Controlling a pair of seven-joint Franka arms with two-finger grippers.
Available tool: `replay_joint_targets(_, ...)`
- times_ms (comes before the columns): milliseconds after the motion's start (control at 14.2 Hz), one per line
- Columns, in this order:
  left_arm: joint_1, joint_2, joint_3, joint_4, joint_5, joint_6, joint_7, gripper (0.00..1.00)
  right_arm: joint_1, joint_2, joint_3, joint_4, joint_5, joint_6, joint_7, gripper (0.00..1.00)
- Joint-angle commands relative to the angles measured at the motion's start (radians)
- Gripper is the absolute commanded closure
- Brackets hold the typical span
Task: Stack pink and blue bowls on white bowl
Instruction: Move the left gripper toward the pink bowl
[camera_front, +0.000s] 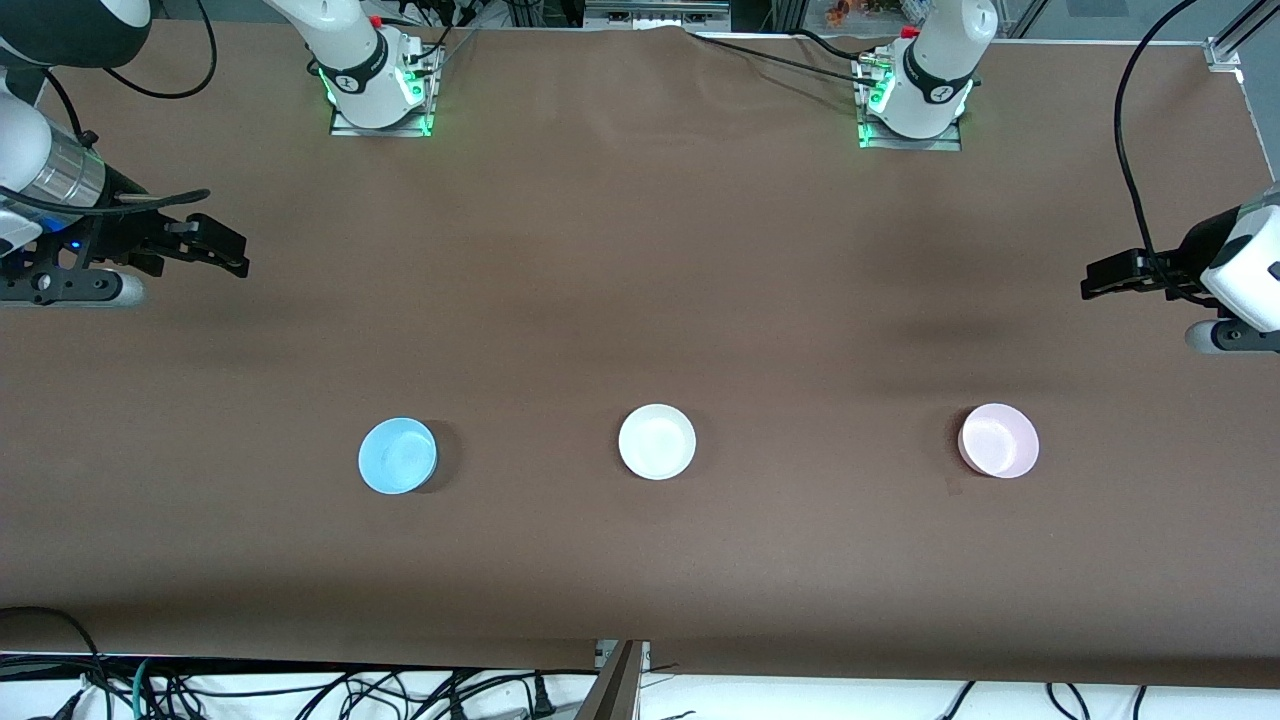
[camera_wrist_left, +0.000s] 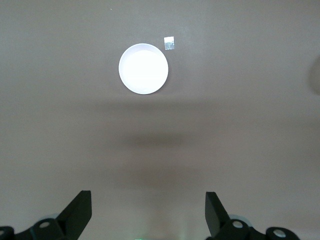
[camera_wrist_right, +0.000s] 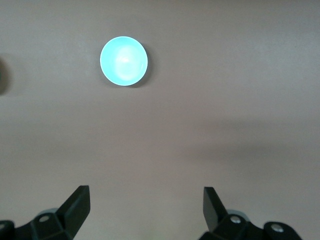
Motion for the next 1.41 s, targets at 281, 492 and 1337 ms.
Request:
replay_joint_targets(281,0.027,-0.012,0.010,-0.005,-0.014,-0.006,0.000,0.00,-0.010,-0.004,0.014,0.002,-0.004,-0.010,0.008,0.00)
replay_joint_targets(492,0.063,0.043,0.013,-0.021,-0.012,0.030,0.039,0.00,-0.010,-0.004,0.015,0.002,-0.002,-0.011,0.008,0.00)
replay_joint_targets(1337,0.149,0.413,0.014,-0.126,-0.149,0.610,0.190,0.00,-0.012,-0.004,0.014,0.002,0.001,-0.013,0.008,0.00)
